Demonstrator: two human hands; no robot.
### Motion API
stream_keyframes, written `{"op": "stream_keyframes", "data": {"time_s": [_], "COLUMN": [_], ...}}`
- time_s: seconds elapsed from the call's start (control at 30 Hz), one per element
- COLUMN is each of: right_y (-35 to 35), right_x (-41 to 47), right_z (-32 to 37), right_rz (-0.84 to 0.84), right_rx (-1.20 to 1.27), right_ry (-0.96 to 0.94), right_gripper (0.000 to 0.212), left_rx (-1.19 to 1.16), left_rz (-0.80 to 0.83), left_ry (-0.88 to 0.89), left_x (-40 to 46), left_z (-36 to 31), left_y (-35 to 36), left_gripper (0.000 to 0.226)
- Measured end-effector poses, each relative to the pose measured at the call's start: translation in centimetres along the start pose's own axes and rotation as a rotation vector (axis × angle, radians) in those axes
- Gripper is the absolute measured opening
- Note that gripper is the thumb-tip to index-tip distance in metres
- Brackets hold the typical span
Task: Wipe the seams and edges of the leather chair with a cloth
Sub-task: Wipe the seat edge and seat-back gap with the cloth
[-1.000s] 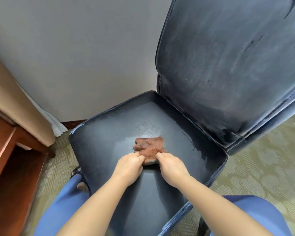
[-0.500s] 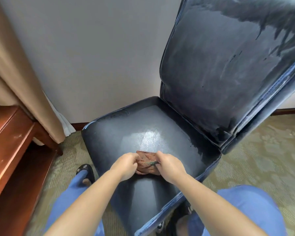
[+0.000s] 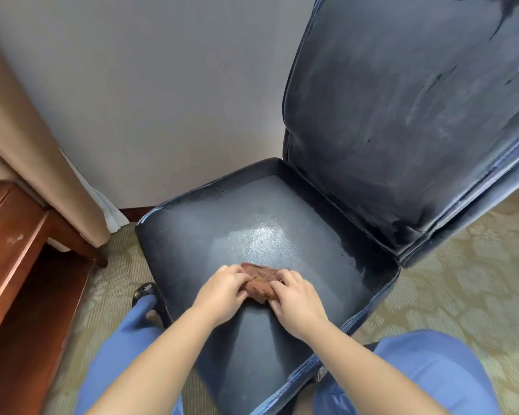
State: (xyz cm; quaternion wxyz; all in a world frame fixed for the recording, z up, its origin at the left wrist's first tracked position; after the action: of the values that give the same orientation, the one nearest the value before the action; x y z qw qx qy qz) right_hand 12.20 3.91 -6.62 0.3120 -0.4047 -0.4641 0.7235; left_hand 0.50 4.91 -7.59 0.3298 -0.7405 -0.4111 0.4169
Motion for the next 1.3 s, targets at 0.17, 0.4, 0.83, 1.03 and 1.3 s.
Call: {"op": "stream_keyframes", "data": {"time_s": [0.17,0.4,0.83,1.03,1.3], "right_y": [-1.2,-2.4,-0.4,0.1,0.9], "right_x": [0.0,0.8,1.8,1.4,0.2], "right_z": [-0.9,-1.4,0.0,1.8,5.0], "right_rz": [-0.009,-0.158,0.031,0.118,-0.005], "right_rx": [0.207,0.138,-0.047,-0.101,-0.138], "right_ry": [0.092,0.161,0.020,-0.015,-0.116], "right_gripper": [0.026,0.018,0.067,0.047,0.028], "left_rx": [-0.107,-0.149,-0.058,-0.593,-0.465], "left_rz": [0.048,-0.261,-0.149,-0.107,-0.042], "left_ry": [-0.060,-0.217,-0.001,-0.166,-0.179], "left_x": [0.2,-1.2,-0.8,-2.4,-5.8], "left_z": [0.3,1.4,-0.2,2.5,3.9], "left_y": [-0.7,-2.3,-0.5,0.6,1.7], "left_gripper": [0.019,0.020,0.030,0.028,0.037]}}
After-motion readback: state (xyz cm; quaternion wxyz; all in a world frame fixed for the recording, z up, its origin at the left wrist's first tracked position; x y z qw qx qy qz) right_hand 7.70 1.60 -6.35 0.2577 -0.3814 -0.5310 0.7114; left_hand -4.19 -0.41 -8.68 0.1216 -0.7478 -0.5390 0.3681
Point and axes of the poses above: each hand's wrist, its own x-axis towards the middle knuckle, its own y-axis out of the palm, z = x × y, the point moved 10 cm from there along x, towards the middle knuckle, and after that the axes turned 13 degrees about z, right-handed, at the moved point
